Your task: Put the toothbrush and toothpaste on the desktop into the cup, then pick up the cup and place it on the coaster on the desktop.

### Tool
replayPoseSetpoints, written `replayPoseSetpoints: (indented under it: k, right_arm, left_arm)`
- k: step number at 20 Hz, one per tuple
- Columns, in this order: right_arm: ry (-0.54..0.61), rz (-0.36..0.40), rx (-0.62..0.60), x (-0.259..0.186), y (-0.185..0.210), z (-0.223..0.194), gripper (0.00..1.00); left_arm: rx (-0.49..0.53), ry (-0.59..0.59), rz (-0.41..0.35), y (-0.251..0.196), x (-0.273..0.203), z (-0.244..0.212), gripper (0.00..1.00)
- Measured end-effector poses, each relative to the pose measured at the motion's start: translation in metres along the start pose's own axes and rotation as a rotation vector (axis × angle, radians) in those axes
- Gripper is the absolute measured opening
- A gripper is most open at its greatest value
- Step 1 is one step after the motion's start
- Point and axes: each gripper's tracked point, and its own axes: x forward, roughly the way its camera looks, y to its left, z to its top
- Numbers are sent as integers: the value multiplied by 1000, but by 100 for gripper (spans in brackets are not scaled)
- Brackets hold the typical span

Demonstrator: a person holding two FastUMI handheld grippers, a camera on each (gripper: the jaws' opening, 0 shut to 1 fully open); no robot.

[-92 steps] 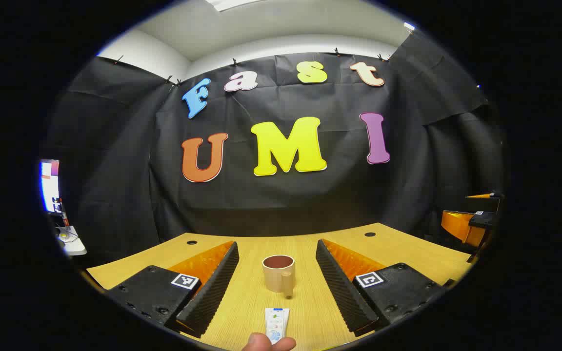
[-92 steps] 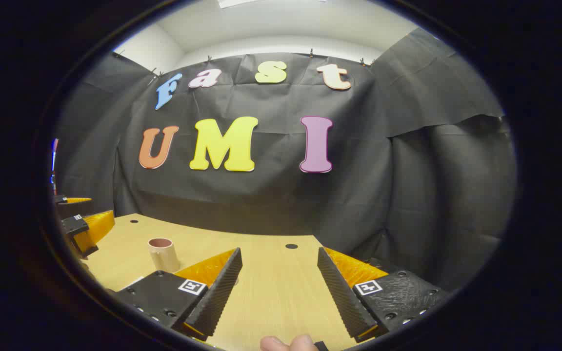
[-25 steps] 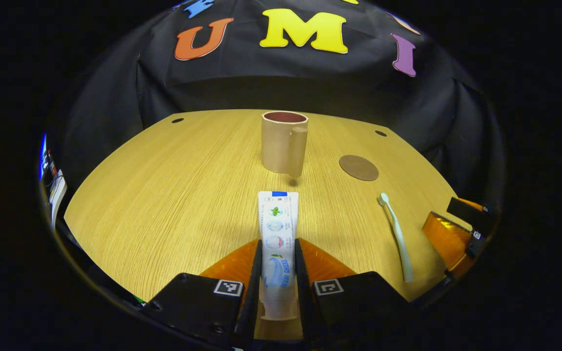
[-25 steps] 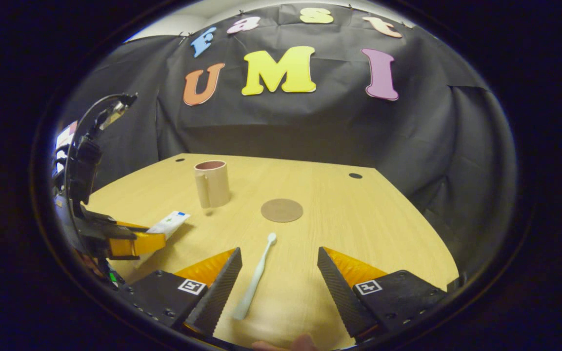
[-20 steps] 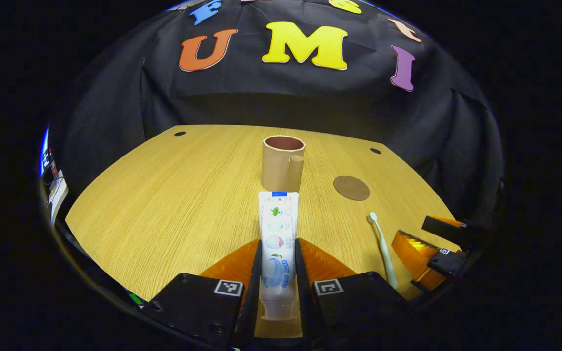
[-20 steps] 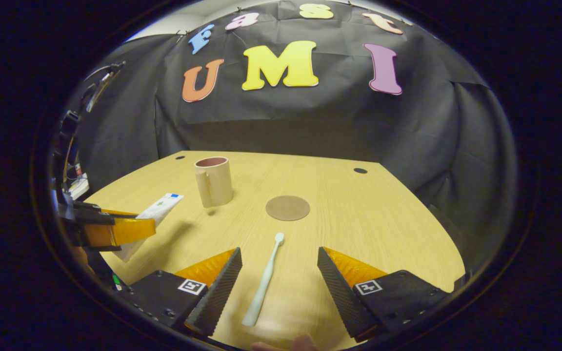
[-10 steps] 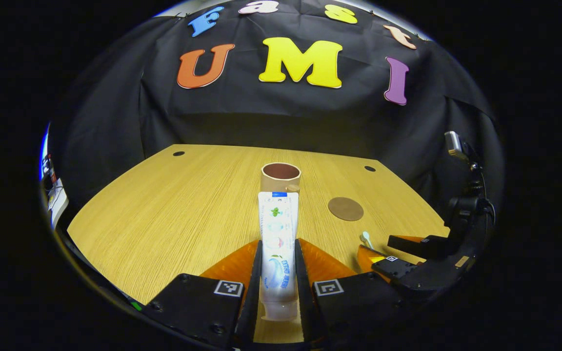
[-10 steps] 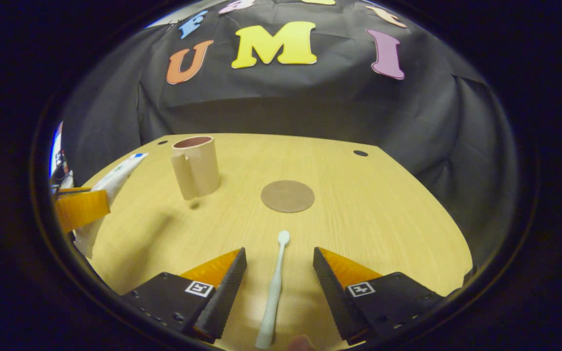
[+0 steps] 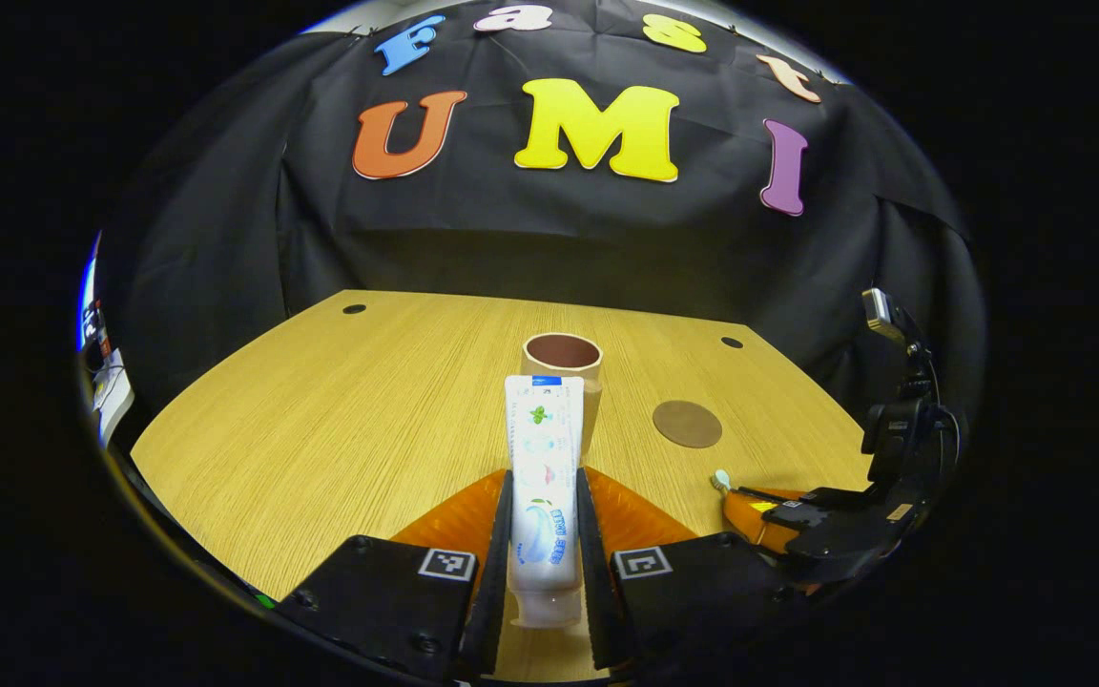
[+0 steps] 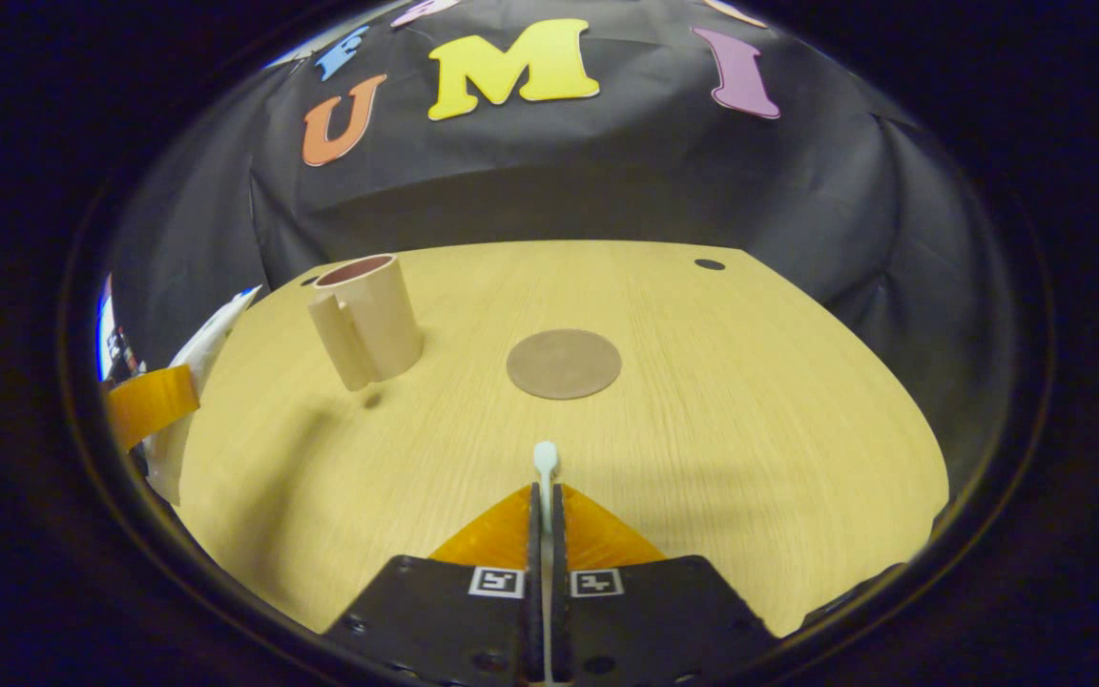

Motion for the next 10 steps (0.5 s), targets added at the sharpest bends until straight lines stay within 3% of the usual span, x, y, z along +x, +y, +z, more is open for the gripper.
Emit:
replayPoseSetpoints:
  k: [7, 10]
  right_arm:
    - [-125, 86, 52, -37, -11, 36, 0]
    - [-196, 90, 61, -60, -29, 53, 0]
  left_arm:
    - [-37, -182, -5, -1, 24, 84, 39]
    - [-50, -272, -11, -3, 50, 120, 39]
